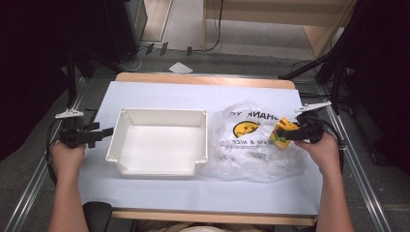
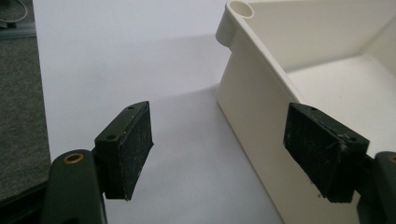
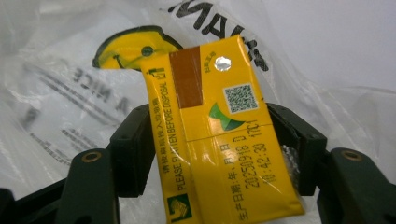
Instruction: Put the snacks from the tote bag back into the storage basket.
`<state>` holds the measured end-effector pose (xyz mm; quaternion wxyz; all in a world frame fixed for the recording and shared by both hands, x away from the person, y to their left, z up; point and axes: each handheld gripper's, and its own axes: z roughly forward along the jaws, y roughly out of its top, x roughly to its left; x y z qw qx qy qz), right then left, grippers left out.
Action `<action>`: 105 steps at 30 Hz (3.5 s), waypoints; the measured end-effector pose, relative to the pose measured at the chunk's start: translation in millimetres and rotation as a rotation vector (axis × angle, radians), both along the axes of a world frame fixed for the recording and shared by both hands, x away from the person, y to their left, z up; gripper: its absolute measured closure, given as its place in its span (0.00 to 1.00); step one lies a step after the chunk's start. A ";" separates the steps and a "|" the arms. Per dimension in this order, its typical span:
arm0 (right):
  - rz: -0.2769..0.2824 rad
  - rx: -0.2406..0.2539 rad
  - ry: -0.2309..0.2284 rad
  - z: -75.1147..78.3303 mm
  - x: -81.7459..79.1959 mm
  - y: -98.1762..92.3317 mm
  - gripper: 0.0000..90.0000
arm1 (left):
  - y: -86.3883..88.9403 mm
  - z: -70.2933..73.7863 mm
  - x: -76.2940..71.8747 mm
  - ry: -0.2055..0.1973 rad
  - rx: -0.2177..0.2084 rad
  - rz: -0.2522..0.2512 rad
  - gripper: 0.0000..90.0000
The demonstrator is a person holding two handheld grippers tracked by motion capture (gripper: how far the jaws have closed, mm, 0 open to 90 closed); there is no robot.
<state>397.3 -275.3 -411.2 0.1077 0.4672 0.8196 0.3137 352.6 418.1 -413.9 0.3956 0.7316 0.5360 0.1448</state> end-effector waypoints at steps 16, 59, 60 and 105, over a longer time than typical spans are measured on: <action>0.027 0.015 -0.013 -11.5 1.3 -2.8 0.50 | 1.0 -1.1 0.5 0.004 0.000 0.004 0.28; -0.056 -0.029 -0.077 21.0 -5.3 2.8 0.57 | -0.6 -1.9 2.6 0.010 -0.005 -0.004 0.28; -0.057 -0.024 -0.072 22.9 -6.0 3.6 0.57 | -0.6 -2.0 2.7 0.010 -0.005 -0.004 0.28; 0.117 0.007 -0.036 54.3 -11.9 79.7 0.58 | -0.7 0.8 -4.7 -0.007 -0.020 -0.018 0.27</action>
